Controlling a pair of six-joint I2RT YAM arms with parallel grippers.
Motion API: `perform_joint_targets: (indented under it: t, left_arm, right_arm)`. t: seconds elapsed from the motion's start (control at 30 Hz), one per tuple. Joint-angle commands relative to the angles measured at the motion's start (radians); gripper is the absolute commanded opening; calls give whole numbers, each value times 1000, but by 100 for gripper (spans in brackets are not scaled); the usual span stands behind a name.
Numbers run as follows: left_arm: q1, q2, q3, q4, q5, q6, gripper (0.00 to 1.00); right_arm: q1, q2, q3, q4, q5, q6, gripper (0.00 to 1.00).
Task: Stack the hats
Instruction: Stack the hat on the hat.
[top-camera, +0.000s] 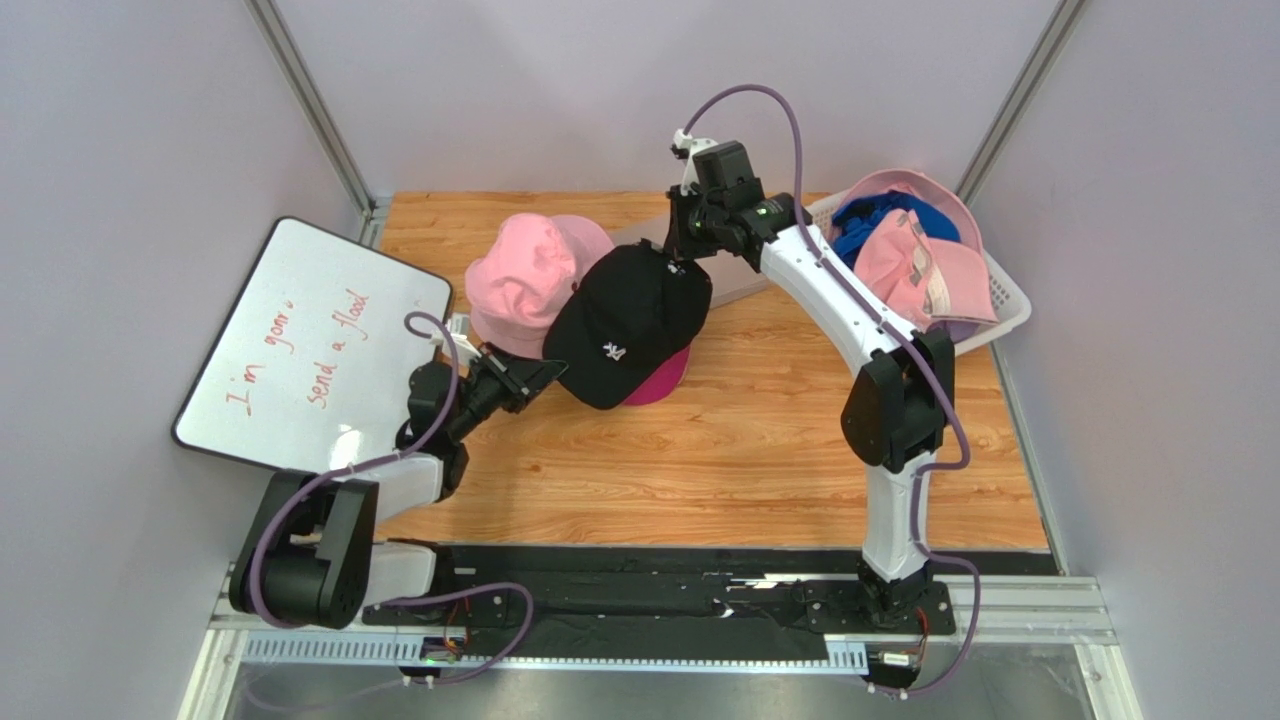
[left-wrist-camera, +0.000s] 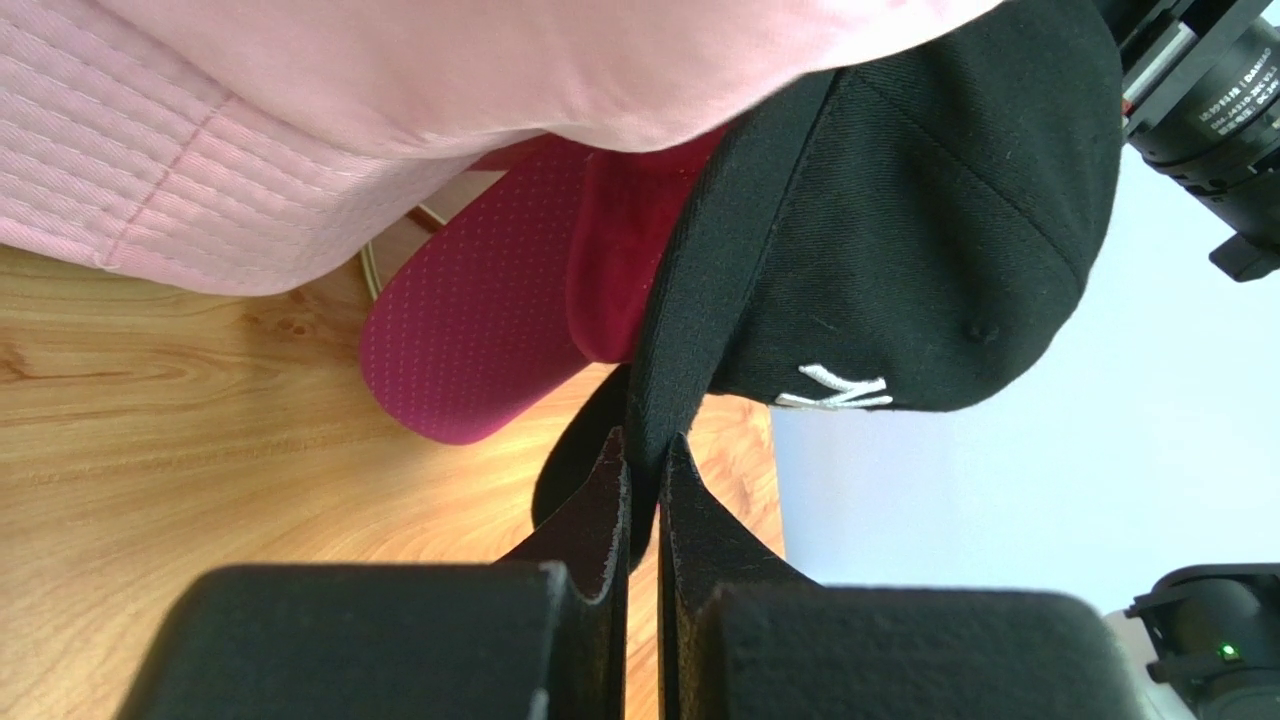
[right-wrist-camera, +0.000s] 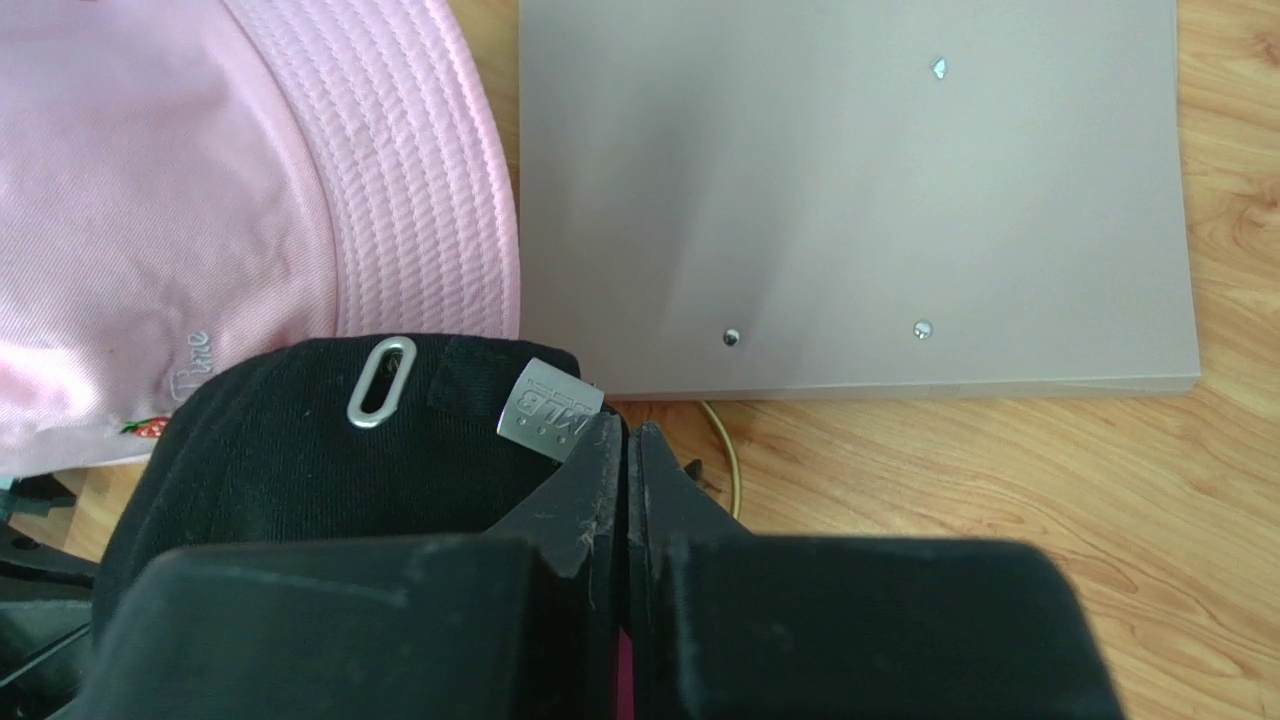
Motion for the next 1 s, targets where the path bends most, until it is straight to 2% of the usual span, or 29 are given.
perform_joint_targets:
  t: [0.0,0.33,0.5,0.73,0.97]
  left_arm:
    - [17,74,-4,-33,-56,32,0]
    - [17,67,56,-151,-48,126,0]
    - [10,97,95,-201,-37,164,0]
    - [-52,143,149,-214,-39,189,0]
    - [-70,114,174,-271,-28,218,0]
  right_arm:
    - [-3,54,47,-2,61,-10,0]
    - [-27,127,40,-7,58,-22,0]
    - [-30,129,-29,4,34,-29,0]
    - [-26,-30,-251,54,29,-9,0]
    - [-21,-208,-431,53,73,4,0]
